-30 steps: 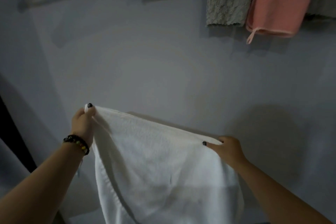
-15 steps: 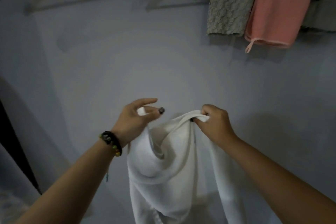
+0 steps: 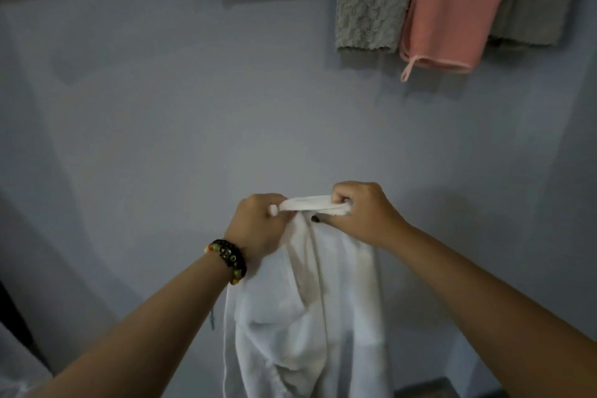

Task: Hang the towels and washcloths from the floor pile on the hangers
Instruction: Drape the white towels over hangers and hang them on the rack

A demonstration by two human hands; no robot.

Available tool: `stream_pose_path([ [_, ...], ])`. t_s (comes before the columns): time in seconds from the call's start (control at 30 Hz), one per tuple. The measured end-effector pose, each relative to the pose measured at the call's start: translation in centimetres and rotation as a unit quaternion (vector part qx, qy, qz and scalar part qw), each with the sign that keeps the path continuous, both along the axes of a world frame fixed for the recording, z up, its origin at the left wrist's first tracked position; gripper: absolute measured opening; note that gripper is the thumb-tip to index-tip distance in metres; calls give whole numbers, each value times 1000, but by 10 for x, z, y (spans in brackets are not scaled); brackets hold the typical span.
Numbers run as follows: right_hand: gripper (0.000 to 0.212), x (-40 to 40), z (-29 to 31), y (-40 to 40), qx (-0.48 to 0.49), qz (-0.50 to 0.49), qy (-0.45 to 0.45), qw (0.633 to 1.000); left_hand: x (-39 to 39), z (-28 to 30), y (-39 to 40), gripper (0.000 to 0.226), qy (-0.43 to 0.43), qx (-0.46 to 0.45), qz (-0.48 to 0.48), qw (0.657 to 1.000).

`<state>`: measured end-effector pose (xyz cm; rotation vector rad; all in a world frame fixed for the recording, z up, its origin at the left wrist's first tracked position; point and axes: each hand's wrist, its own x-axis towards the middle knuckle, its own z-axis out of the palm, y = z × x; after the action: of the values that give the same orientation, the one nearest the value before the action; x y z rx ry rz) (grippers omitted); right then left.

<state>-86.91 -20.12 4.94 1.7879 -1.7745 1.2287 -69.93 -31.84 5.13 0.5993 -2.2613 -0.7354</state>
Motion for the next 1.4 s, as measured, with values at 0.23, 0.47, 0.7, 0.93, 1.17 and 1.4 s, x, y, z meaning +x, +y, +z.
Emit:
stream_pose_path([
  [0.23,46,-41,-31,24,257,-97,-91,957,-1,2,-30,16,62,38,116,991],
  [0.47,58,-80,-38,60,234,-142,-59,960,26,-14,-62,16,39,77,162,983],
  [0.7,58,-82,-14,54,170,-230,-46,957,33,-30,-71,17,-6,39,158,987],
  [0.93,33,-85,-17,36,129,-301,-180,927,57,-55,-89,34,41,150,250,956],
  [1.17,15,-91,-58,24,248,-325,-263,874,65,-116,-108,55,-124,300,293,899],
  [1.4,28,-61,-107,28,296,-196,-541,762,26,-159,-54,75,-61,496,251,829],
])
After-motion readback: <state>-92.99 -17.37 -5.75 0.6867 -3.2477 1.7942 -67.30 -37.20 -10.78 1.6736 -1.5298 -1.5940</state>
